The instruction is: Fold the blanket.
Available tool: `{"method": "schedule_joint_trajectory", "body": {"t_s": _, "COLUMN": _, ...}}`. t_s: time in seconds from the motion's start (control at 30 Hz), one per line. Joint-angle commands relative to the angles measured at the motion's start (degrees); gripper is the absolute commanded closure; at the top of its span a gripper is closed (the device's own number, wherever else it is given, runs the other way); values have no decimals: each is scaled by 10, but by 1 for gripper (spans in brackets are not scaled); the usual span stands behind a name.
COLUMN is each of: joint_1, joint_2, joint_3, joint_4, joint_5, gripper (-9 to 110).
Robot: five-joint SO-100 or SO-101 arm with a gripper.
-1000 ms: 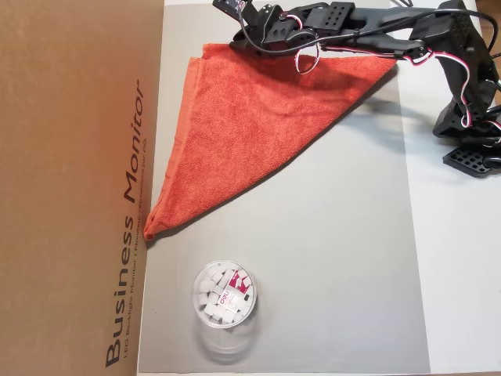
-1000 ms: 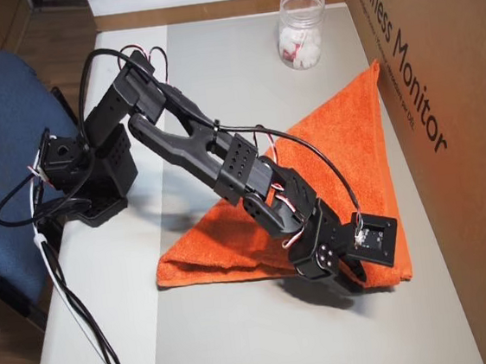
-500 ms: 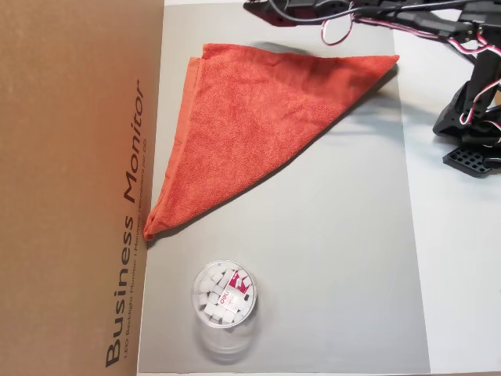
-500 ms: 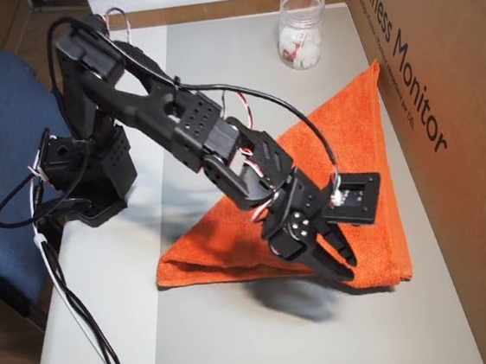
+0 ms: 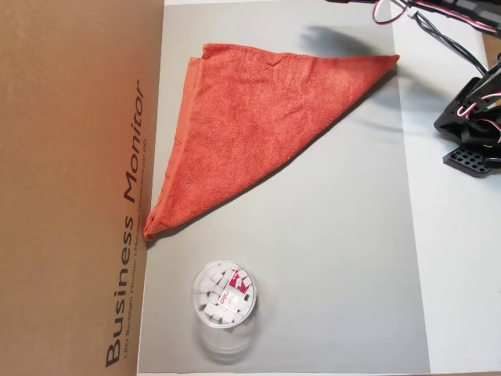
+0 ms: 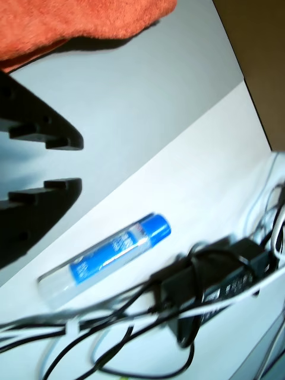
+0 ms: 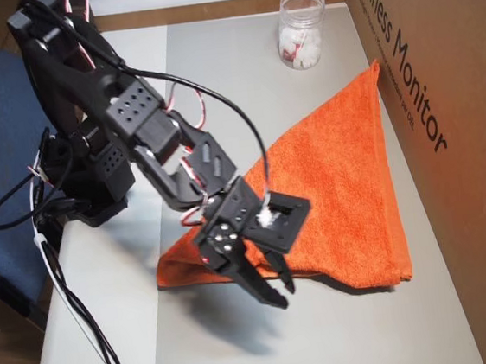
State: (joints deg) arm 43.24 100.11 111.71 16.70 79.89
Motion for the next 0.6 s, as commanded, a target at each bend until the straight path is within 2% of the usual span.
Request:
{"method": "schedule_joint_trajectory", "body": {"t_s": 0.0, "joint_1": 15, "joint_2": 96, "joint_3": 47, "joint_4": -6, "joint_5": 22, "gripper": 98}}
{"method": "schedule_joint_trajectory", "body": {"t_s": 0.33, "joint_1": 19, "joint_2": 284, "joint_3": 201, "joint_4": 11, "joint_5": 132, "gripper": 98}}
{"method": "schedule_joint_trajectory", "body": {"t_s": 0.57, "joint_1": 18, "joint_2": 372, "joint_3": 212, "joint_4": 222, "joint_5": 240, "gripper": 98}}
